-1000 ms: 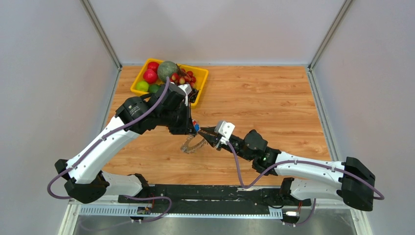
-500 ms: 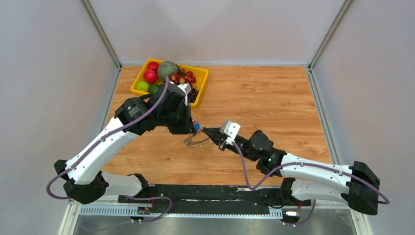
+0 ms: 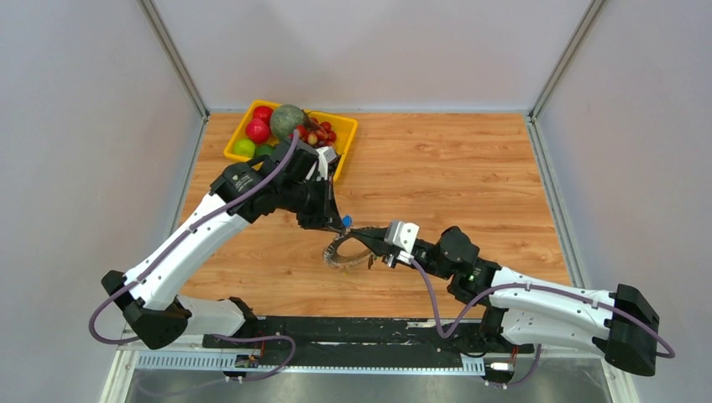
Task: Remove the keys from the keyring
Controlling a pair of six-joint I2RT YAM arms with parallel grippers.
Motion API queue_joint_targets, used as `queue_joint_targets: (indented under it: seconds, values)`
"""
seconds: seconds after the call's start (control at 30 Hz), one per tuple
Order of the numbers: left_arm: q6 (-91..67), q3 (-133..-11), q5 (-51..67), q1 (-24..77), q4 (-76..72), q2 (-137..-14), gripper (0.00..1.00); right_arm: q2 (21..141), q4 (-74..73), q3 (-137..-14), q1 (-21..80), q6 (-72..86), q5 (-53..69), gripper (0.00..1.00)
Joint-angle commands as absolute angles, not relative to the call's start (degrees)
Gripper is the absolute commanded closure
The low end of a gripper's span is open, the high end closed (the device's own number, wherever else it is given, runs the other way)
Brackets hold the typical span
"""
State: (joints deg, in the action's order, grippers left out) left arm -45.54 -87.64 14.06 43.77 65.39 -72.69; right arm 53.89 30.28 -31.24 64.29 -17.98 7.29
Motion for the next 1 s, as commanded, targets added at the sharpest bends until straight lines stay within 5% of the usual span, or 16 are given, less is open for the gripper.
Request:
queue_joint_targets:
  seconds: [0.0, 0.47, 0.8, 0.97]
  values:
    - [-41.97, -86.46, 19.86, 43.07, 60.21, -75.41, 1.0, 54.85, 36.2, -33.5, 64.6, -19.56, 14.3, 1.0]
    - [-40.55, -88.44, 16.51, 41.35, 58.8, -71.3, 1.0, 45.61, 36.75, -25.52, 64.67, -17.92, 8.22, 0.97]
    - [-40.78, -95.17, 15.72, 41.4, 61.96, -71.42, 1.0, 43.52, 33.75, -22.32, 64.61, -11.58, 7.66, 0.67]
    - [-41.06, -94.56, 15.89, 41.4, 61.76, -70.99, 1.0, 46.84, 31.64, -27.29, 64.67, -11.35, 2.56, 0.65]
